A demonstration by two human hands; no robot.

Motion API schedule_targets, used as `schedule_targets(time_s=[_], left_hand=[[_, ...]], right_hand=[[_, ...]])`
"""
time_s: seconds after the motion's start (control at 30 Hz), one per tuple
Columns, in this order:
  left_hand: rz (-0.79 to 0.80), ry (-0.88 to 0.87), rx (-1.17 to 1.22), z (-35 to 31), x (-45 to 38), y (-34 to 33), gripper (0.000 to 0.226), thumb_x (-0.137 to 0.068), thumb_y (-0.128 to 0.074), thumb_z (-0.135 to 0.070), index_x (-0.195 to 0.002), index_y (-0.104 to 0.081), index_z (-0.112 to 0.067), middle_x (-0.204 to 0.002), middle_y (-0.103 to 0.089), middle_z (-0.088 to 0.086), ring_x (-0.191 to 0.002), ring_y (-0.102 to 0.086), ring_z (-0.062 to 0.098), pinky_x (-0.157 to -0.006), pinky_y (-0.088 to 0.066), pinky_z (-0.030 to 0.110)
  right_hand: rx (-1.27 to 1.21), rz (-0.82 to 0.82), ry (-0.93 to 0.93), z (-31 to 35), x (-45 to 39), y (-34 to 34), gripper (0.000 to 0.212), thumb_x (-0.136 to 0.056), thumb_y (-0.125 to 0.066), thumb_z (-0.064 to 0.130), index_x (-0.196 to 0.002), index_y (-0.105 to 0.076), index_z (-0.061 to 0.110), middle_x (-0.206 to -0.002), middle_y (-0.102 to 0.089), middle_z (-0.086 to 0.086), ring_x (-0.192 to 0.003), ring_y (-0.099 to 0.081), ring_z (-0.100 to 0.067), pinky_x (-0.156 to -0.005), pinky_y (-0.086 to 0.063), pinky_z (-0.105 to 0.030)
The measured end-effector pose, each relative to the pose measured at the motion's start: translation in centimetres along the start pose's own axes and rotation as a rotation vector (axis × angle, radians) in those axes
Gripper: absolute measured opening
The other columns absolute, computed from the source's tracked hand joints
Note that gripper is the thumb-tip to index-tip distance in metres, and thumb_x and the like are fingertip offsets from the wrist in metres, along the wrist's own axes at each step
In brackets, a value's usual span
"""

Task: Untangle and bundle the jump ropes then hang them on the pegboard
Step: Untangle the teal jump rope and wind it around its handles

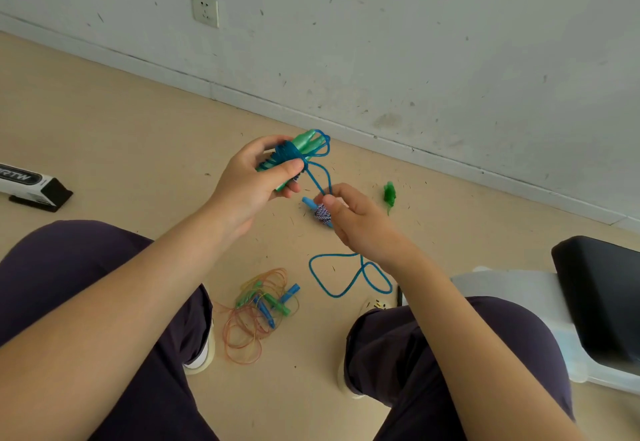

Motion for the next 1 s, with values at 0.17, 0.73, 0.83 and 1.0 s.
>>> schedule_targets(time_s=[0.17,0.73,0.83,1.0], left_hand=[[-0.133,-0.018,0.027,-0.4,-0.3,1.3,0.027,-0.09,-0.067,-0.003,-0.11,-0.067,-0.022,-0.079,-0.072,-0.004,-0.06,-0.066,0.017,-0.058,-0.052,0.023],[-0.102,-0.04,-0.104,0.2,0.1,0.3,0.028,-0.09,-0.07,-0.006,-0.115,-0.065,-0.018,-0.089,-0.071,0.003,-0.058,-0.066,0.014,-0.054,-0.05,0.022],[-0.083,-0.034,-0.082,0.4,-0.1,0.5,0.028,-0.091,-0.07,-0.008,-0.117,-0.065,-0.018,-0.09,-0.072,0.004,-0.059,-0.066,0.014,-0.054,-0.051,0.022],[-0.032,-0.023,-0.198,0.8,-0.2,0.0,0.029,-0.088,-0.072,-0.007,-0.116,-0.068,-0.015,-0.085,-0.07,0.006,-0.054,-0.06,0.014,-0.047,-0.042,0.021]], right_hand=[[-0.052,0.04,-0.006,-0.2,0.1,-0.3,0.029,-0.105,-0.04,0.019,-0.088,-0.064,0.015,-0.049,-0.046,0.004,-0.041,-0.039,-0.009,-0.046,-0.034,-0.022],[0.16,0.031,0.044,1.2,0.3,-0.3,0.033,-0.103,-0.043,0.016,-0.079,-0.062,0.028,-0.065,-0.051,0.01,-0.057,-0.045,-0.003,-0.064,-0.041,-0.024],[0.213,0.034,0.035,1.7,0.6,-1.0,0.029,-0.102,-0.044,0.021,-0.08,-0.061,0.028,-0.063,-0.049,0.009,-0.053,-0.045,0.002,-0.057,-0.039,-0.015],[0.222,0.0,0.177,3.3,1.1,-0.2,0.018,-0.1,-0.054,0.018,-0.083,-0.059,0.012,-0.068,-0.048,0.003,-0.062,-0.04,-0.007,-0.062,-0.035,-0.024]])
Point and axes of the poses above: each hand's wrist, its own x-axis away from the middle knuckle, its own y-axis out of the back of the hand, z = x × y, the point moved 7 cm from there along -x, towards the middle knuckle
